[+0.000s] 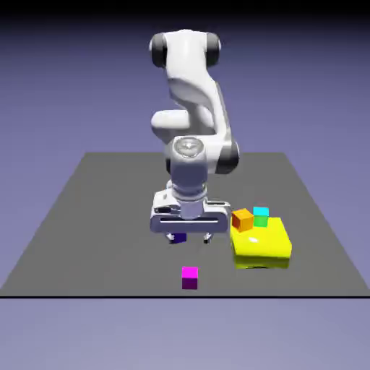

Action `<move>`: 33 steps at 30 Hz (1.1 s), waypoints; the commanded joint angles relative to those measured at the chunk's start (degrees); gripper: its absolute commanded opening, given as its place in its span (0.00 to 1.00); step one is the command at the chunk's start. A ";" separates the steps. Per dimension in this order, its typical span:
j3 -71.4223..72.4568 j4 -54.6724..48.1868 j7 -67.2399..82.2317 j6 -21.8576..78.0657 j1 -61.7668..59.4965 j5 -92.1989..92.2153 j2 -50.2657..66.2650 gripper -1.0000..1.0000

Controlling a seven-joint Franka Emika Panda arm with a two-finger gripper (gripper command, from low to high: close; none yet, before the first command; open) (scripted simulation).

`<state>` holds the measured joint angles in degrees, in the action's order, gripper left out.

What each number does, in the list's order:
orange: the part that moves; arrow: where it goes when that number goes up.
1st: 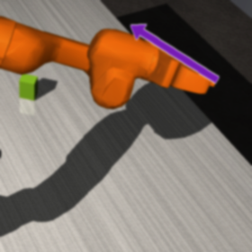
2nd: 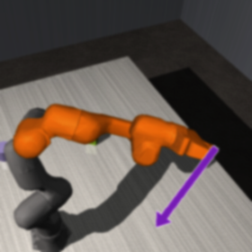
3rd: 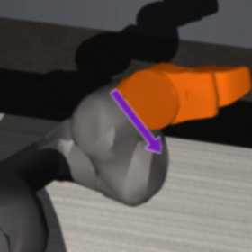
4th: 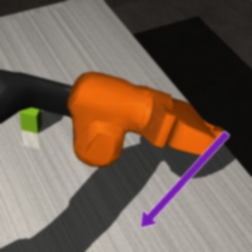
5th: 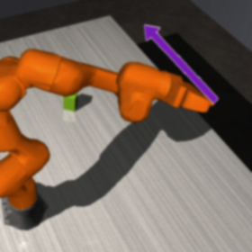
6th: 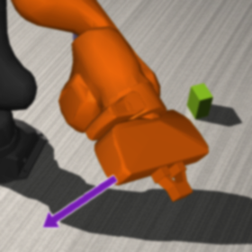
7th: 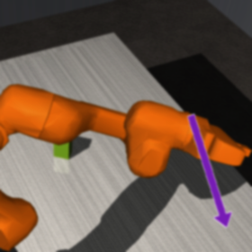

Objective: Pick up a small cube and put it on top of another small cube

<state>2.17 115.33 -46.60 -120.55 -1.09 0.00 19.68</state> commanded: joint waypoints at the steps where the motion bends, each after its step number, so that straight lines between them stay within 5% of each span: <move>1: 0.09 -1.81 -0.16 2.12 -0.07 0.00 2.08 0.50; 10: 0.81 -16.96 -1.54 19.86 -0.66 0.00 19.44 0.50; 15: 0.73 -10.86 -1.54 10.94 -0.58 -0.10 22.25 0.50; 16: 0.73 -10.86 -1.54 10.94 -0.58 -0.10 22.25 0.00; 22: 0.81 -16.96 -1.54 19.86 -0.66 0.00 19.44 0.00; 33: -2.39 5.87 -4.76 13.52 -4.57 5.65 2.46 0.00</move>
<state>-0.22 121.20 -51.31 -107.04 -5.66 5.82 22.15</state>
